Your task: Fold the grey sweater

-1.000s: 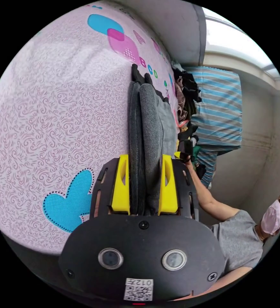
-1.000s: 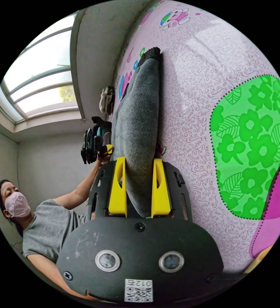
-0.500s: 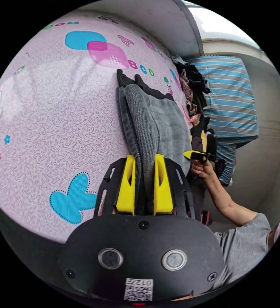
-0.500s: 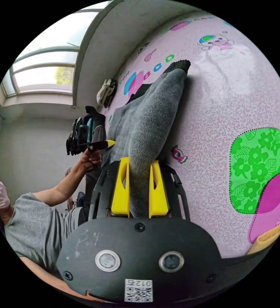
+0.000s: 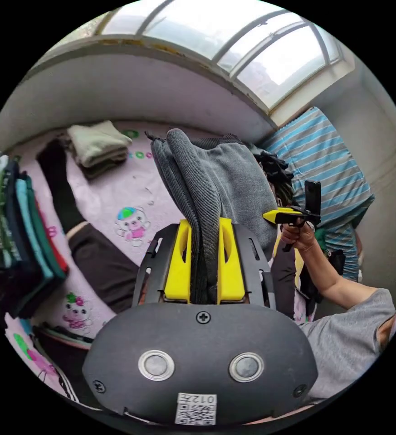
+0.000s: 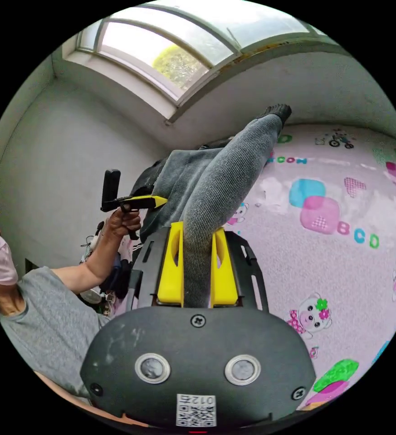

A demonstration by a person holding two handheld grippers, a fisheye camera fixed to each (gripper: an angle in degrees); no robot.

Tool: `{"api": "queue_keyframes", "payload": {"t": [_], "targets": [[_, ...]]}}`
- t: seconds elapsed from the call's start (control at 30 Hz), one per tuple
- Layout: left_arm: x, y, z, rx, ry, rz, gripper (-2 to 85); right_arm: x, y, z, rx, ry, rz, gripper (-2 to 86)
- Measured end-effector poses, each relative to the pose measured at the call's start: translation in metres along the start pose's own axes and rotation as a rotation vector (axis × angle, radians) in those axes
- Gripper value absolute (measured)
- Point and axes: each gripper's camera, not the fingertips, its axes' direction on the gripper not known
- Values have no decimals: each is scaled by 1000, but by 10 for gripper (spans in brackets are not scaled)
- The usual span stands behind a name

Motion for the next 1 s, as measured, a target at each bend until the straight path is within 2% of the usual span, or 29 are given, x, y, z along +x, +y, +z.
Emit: {"api": "queue_keyframes", "payload": {"t": [0.23,0.43,0.67,1.0], "targets": [[-78,57,-249,149,-289,-67,111,-179,-188,87,-46,-259,-206,90],[-175,121,-381,234,-362,-225,110,-300,-297,175,-104,-381,-240,92],[-269,184,-446,255,-334,-359,110,-389,-374,240,-213,-417,-198,93],[-373,243,-476,211,-233,-431,110,-439,-430,269,-274,-445,-111,94]]}}
